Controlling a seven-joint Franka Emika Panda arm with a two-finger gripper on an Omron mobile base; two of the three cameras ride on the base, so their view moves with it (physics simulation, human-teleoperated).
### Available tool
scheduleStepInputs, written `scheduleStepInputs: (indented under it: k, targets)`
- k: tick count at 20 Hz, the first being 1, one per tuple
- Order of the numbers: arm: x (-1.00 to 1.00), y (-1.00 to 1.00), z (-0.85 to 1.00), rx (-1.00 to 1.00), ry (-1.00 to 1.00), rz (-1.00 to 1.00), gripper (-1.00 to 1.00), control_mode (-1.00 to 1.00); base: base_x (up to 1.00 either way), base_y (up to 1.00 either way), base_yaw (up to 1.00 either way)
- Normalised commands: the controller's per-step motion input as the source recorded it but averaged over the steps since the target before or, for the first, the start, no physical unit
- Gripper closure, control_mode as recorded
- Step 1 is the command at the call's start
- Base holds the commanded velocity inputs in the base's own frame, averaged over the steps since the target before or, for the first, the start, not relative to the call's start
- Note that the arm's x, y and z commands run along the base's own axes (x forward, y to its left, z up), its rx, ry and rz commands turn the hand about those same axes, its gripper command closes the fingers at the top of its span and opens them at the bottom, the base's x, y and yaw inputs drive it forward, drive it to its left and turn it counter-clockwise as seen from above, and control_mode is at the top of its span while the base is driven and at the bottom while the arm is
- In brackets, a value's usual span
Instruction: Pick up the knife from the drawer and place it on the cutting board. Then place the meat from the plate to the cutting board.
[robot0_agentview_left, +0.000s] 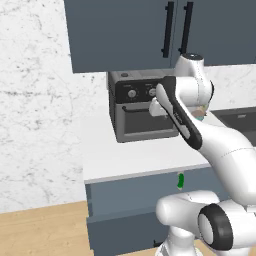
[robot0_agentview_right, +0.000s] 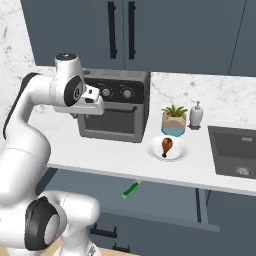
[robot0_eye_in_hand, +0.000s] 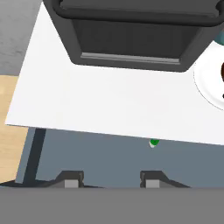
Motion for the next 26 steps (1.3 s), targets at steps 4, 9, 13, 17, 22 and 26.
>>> scheduleStepInputs:
  k: [4,9,13,17,22,26]
  targets:
    - [-0.23,0.0,0.0,0.0,-0.01,0.0,-1.0,-1.0,0.0,0.0,0.0]
    - [-0.77,-0.03,-0.08,0.0,-0.01,0.0,-1.0,-1.0,0.0,0.0,0.0]
    - [-0.78,-0.07,-0.24,0.0,0.0,-0.03,-1.0,-1.0,0.0,0.0,0.0]
    - [-0.75,-0.03,-0.18,0.0,0.0,-0.02,-1.0,-1.0,0.0,0.0,0.0]
    - [-0.85,-0.03,-0.11,0.0,0.0,-0.02,-1.0,-1.0,0.0,0.0,0.0]
    - [-0.82,-0.02,-0.03,0.0,-0.03,-0.02,-1.0,-1.0,0.0,0.0,0.0]
